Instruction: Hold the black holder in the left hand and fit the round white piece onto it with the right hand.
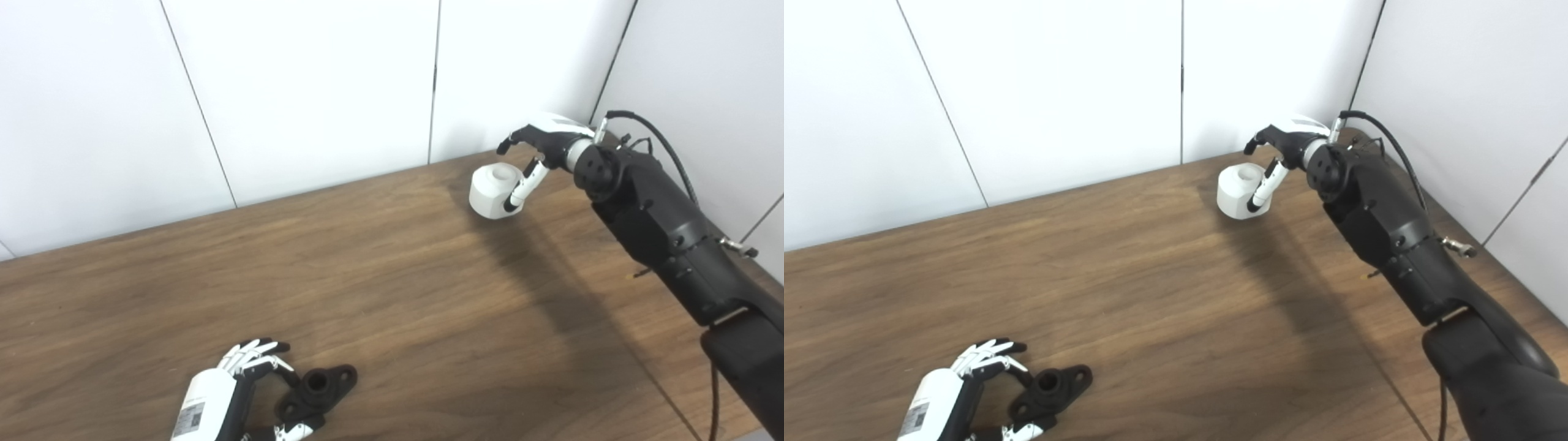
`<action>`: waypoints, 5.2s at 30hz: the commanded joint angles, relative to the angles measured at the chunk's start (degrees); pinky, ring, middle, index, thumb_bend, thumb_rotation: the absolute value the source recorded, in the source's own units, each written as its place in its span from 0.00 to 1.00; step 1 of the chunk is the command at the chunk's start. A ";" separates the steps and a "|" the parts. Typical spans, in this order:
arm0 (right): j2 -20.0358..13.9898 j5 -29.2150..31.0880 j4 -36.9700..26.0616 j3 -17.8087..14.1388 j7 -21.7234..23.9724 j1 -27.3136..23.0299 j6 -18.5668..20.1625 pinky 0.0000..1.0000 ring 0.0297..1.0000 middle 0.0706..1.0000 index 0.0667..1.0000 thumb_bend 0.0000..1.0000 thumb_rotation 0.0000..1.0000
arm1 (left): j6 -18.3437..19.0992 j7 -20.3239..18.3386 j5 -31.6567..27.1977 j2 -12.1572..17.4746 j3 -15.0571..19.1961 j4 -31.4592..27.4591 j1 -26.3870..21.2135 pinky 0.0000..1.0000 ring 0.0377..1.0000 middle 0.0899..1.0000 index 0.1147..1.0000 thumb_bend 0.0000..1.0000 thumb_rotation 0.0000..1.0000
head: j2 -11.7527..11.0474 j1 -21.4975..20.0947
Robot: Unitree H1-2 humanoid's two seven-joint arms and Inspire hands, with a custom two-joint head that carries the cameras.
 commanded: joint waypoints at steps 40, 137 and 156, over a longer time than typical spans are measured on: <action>-1.50 -1.00 2.66 2.76 -2.19 -4.72 -3.17 0.79 0.97 0.88 0.70 0.93 0.21 | 5.08 -3.62 0.84 0.98 -1.98 -1.00 1.68 0.86 0.85 0.76 0.42 0.52 0.04 | 0.11 0.19; 8.61 -3.17 -56.23 -0.27 15.33 9.67 -2.73 0.75 0.91 0.79 0.44 0.53 0.13 | 9.07 -5.73 2.87 -1.11 -4.76 0.80 -0.58 0.95 0.91 0.81 0.42 0.52 0.05 | 11.12 13.82; 16.49 -5.07 -57.30 2.32 23.30 4.97 -2.16 0.75 0.91 0.78 0.44 0.52 0.13 | 13.45 -7.14 3.99 -1.32 -7.40 -1.27 -1.61 0.98 0.92 0.82 0.42 0.52 0.06 | 14.93 17.21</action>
